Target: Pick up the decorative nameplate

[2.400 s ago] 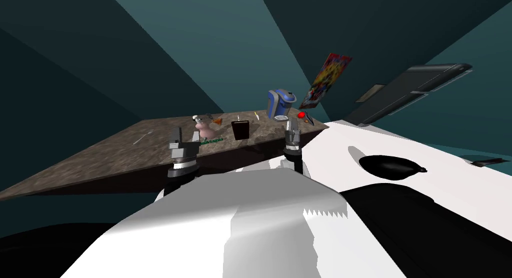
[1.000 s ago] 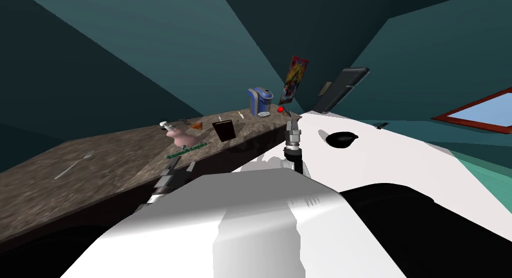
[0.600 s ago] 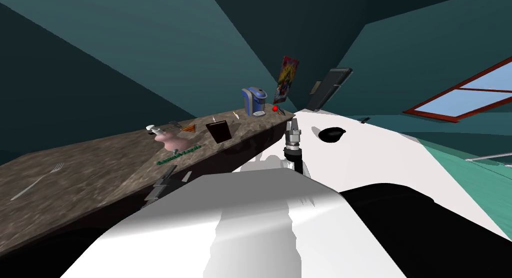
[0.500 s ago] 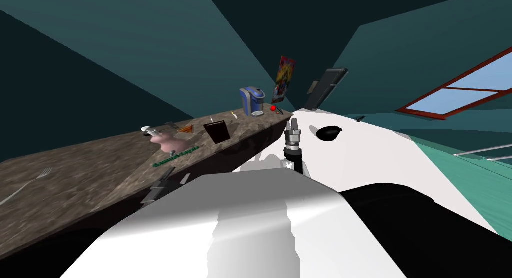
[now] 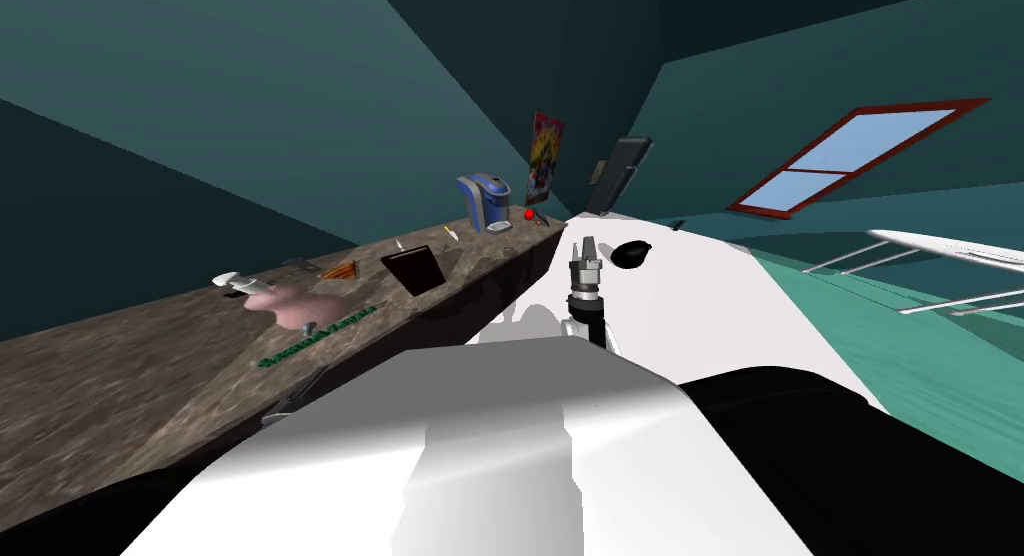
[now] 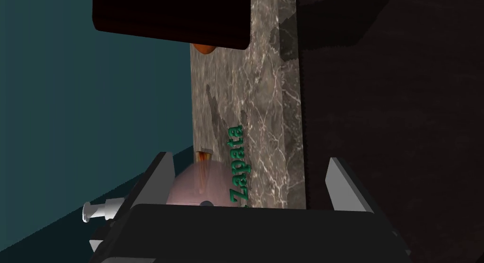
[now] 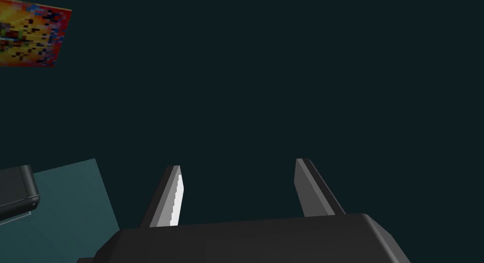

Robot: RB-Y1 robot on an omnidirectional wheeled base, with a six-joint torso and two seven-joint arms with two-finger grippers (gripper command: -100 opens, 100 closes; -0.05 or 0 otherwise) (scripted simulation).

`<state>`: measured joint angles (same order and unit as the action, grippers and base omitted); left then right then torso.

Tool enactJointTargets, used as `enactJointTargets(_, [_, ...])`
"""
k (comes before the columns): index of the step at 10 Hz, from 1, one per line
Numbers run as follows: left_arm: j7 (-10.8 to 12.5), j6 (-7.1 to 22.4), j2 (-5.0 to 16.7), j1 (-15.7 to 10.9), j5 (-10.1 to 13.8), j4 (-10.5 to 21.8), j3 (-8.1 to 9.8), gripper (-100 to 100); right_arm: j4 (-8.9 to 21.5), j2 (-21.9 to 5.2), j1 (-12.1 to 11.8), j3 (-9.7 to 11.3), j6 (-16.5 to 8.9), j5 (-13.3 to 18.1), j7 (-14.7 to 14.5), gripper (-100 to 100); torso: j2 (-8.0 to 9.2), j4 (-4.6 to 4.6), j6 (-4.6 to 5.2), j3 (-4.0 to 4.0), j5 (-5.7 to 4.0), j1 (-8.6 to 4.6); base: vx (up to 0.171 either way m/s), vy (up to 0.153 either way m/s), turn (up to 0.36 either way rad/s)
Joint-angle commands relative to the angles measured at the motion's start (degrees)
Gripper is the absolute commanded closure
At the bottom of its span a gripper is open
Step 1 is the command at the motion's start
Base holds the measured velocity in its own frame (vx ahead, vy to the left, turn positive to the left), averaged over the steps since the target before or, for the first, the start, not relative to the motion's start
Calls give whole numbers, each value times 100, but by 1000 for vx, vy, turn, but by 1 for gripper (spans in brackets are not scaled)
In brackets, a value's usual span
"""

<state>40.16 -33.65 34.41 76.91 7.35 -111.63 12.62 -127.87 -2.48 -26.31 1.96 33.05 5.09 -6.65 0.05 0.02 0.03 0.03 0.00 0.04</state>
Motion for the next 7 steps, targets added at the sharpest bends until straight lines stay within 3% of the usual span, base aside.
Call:
enactJointTargets(1, [178,9,57,172,8,108,19,-100,0,0,0,0,0,0,0,0,0,0,0,0,0,0,-6,-3,-117])
enactJointTargets(2, [416,39,173,380,32,295,74,-100,0,0,-2,-1,0,0,0,0,-1,0,-8,0,1,3,-2,-9,-212])
enactJointTargets(3, [428,39,173,416,32,295,74,-100,0,0,-1,-1,0,0,0,0,-2,0,-3,-1,1,2,-1,-4,-165])
enactJointTargets(4, [648,73,280,645,51,484,125,-100,0,0,-1,-1,0,0,0,0,-3,0,-6,-1,1,4,2,-8,-360])
enactJointTargets(7, [908,112,377,869,67,673,172,-100,0,0,-1,-1,0,0,0,0,-6,-1,-3,-3,2,6,4,3,-180])
